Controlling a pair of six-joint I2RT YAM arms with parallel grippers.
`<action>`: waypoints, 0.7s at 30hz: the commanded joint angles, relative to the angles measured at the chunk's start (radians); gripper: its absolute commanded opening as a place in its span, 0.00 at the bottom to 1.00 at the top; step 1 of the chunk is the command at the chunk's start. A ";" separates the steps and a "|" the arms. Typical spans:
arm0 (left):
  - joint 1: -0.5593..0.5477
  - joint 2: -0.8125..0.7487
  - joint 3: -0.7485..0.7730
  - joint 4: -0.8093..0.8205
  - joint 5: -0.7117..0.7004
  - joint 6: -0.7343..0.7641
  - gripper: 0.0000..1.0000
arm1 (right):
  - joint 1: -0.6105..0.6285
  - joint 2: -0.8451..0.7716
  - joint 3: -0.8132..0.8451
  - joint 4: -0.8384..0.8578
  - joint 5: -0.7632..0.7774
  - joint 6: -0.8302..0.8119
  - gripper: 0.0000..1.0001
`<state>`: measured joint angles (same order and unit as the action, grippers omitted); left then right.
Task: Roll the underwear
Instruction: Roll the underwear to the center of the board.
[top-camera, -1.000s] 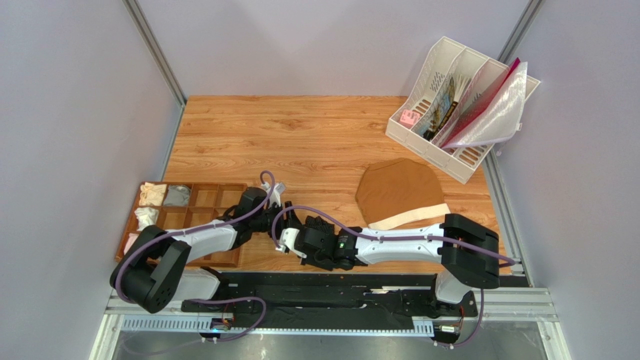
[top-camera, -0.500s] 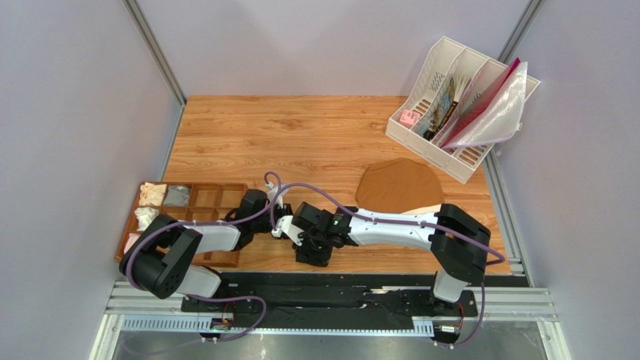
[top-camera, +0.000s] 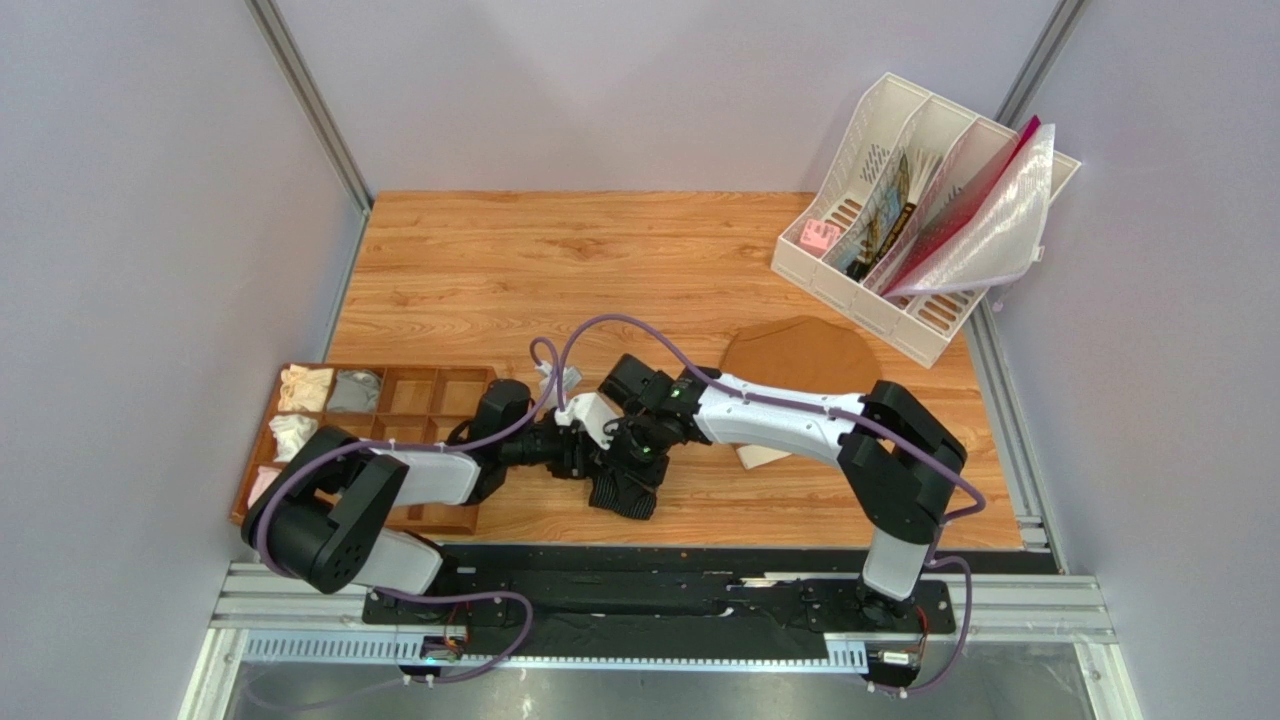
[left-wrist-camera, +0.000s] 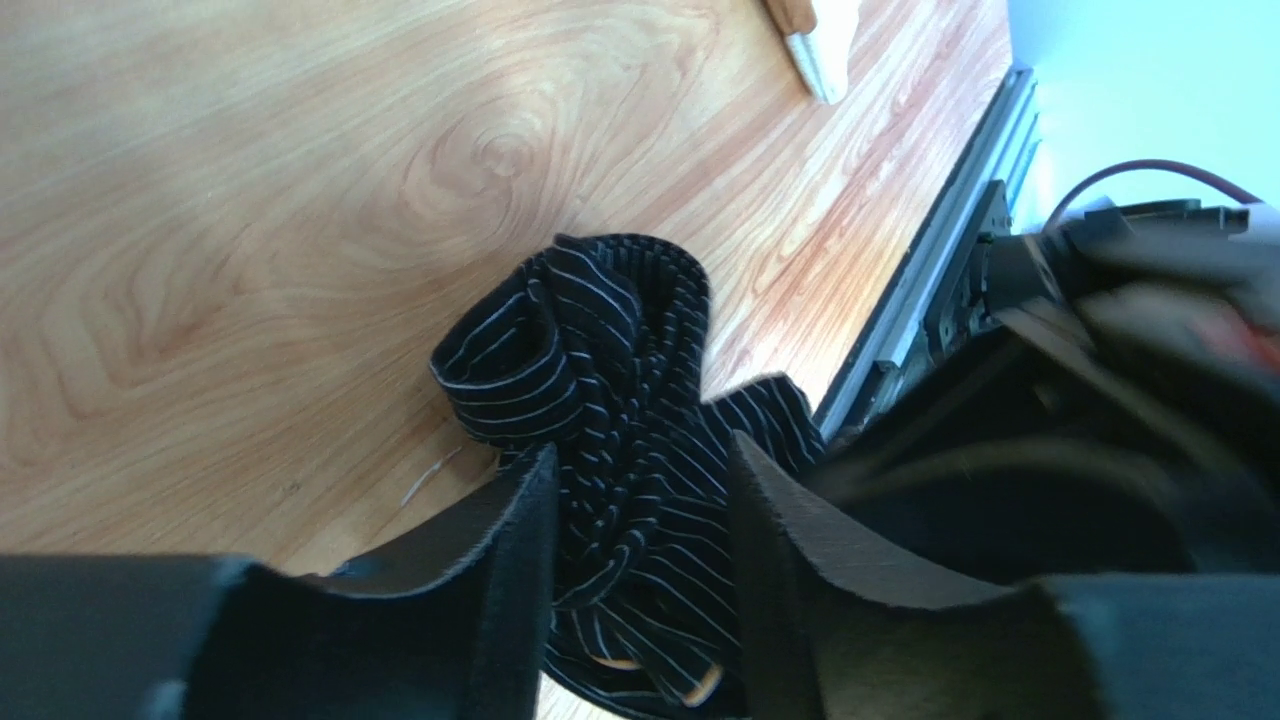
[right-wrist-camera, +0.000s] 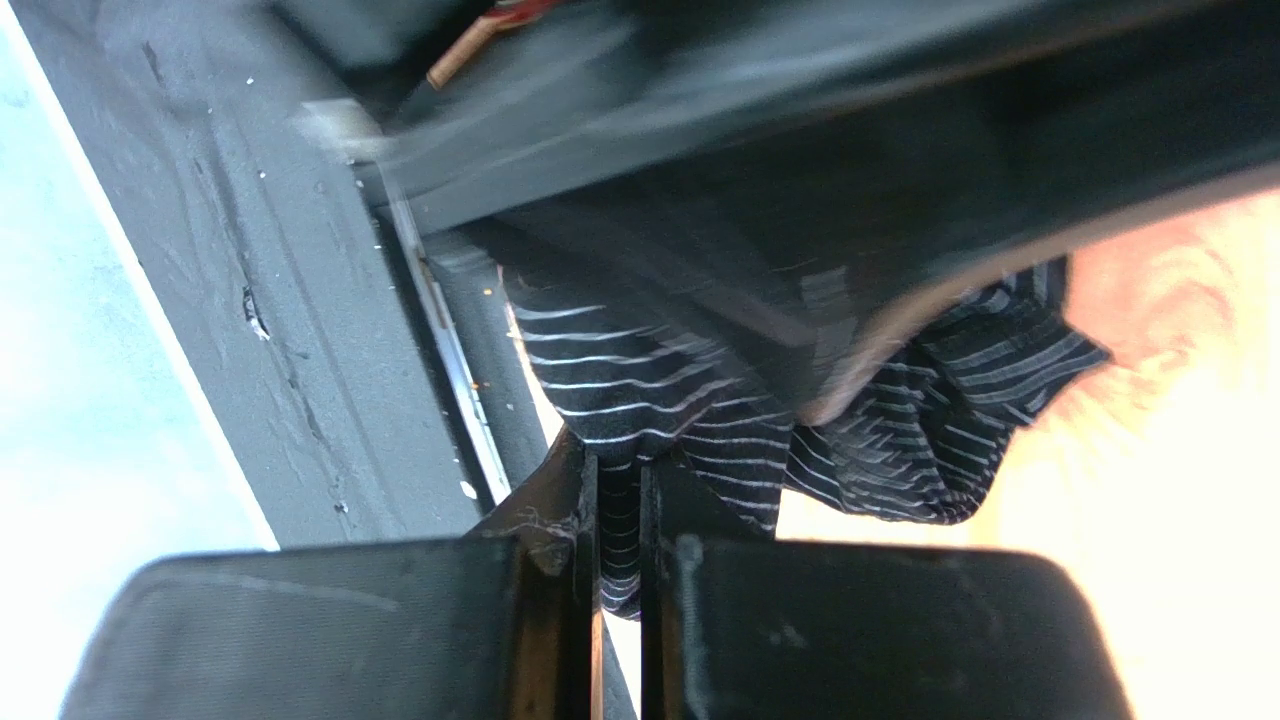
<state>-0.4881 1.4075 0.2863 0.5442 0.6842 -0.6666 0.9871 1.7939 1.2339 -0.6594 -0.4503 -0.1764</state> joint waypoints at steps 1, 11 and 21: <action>-0.001 -0.060 0.004 0.031 0.038 0.035 0.53 | -0.053 0.041 0.058 -0.014 -0.096 -0.044 0.00; -0.001 -0.163 -0.019 -0.033 -0.081 0.027 0.89 | -0.136 0.125 0.094 -0.031 -0.188 -0.058 0.00; 0.005 -0.428 -0.047 -0.269 -0.336 0.019 1.00 | -0.142 0.176 0.108 -0.046 -0.199 -0.061 0.00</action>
<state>-0.4828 1.0847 0.2474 0.3450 0.4442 -0.6418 0.8490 1.9335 1.3170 -0.7147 -0.6888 -0.2115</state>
